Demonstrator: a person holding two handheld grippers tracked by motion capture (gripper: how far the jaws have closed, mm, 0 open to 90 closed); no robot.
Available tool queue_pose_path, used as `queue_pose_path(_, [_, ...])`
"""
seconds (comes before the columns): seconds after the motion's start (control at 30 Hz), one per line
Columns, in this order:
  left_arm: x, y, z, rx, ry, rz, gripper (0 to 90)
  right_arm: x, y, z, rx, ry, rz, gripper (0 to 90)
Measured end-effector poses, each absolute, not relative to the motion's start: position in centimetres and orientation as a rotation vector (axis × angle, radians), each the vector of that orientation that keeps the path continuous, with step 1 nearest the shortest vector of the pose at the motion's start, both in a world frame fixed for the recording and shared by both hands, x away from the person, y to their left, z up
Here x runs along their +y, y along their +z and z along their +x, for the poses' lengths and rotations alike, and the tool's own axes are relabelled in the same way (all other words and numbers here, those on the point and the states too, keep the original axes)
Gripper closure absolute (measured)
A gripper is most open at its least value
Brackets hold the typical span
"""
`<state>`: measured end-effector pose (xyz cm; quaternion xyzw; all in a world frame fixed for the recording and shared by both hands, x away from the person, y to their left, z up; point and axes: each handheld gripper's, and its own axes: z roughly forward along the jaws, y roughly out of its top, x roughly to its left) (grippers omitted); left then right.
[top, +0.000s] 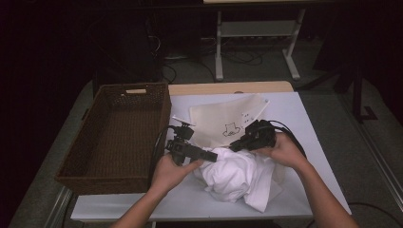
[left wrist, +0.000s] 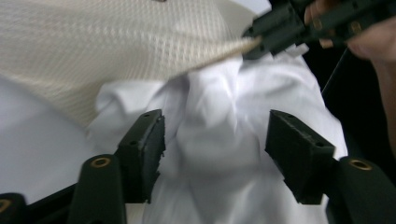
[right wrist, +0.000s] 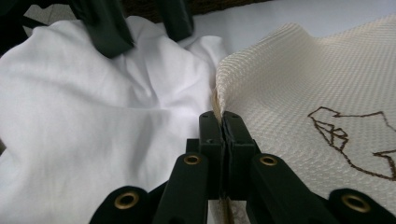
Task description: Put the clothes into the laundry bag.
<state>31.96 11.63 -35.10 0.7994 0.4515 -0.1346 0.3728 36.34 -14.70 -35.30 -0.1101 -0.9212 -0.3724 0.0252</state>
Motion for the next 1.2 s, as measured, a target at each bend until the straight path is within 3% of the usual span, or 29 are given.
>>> queue_pose_path(0.1, [11.5,-35.9,31.7,1.181,-0.377,2.125,30.0,-14.8,-35.3,36.6,-2.846,-1.162,-0.347,87.2])
queue_pose_path(0.3, [10.2,-39.9,32.3,1.23,-0.654,2.074,25.2,-14.4,-35.5,36.6,-2.842,-1.163,-0.341,87.2])
queue_pose_path(0.4, [9.4,-40.4,32.8,1.186,-0.679,2.088,38.2,-14.3,-35.6,36.6,-2.842,-1.156,-0.33,87.2])
queue_pose_path(0.57, [8.1,-39.1,32.4,1.061,-0.542,2.13,67.9,-14.0,-35.7,36.4,-2.83,-1.169,-0.314,87.3])
queue_pose_path(0.73, [7.0,-37.9,32.3,1.001,-0.49,2.177,71.6,-14.0,-35.3,36.2,-2.806,-1.201,-0.295,87.3])
queue_pose_path(1.03, [7.2,-39.0,34.3,1.119,-0.497,2.009,69.5,-14.9,-34.3,35.8,-2.797,-1.234,-0.303,87.4])
queue_pose_path(1.2, [8.0,-38.0,33.4,1.107,-0.467,2.039,50.4,-15.3,-34.7,36.3,-2.807,-1.214,-0.341,87.3])
